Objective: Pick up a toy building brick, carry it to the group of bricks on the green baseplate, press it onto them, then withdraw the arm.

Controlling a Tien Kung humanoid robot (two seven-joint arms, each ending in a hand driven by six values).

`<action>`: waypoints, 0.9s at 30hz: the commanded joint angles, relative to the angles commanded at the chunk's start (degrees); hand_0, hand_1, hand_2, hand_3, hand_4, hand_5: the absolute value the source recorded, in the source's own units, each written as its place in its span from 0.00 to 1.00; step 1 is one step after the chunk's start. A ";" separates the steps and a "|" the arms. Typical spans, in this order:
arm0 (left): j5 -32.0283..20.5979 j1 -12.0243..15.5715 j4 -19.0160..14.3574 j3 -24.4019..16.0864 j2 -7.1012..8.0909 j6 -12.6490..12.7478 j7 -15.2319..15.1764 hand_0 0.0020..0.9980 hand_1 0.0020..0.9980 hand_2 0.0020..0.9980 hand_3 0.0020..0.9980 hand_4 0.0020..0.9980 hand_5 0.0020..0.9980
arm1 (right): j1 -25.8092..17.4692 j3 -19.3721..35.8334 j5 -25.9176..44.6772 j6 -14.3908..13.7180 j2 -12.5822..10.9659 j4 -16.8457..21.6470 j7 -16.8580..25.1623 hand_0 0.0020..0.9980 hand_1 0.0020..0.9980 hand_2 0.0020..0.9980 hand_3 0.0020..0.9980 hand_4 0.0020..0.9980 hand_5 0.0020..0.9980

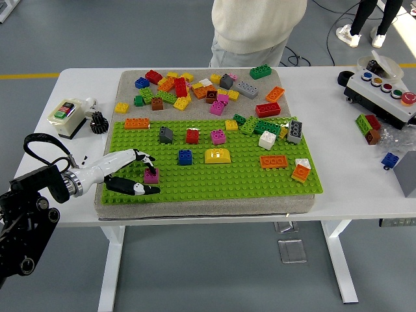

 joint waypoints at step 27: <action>0.00 -0.14 2.82 0.59 -0.33 2.14 -0.16 1.00 0.92 0.88 0.59 1.00 0.62 | 0.03 -0.10 0.03 -0.07 0.12 0.00 -0.05 0.73 0.66 0.70 0.57 0.91 0.50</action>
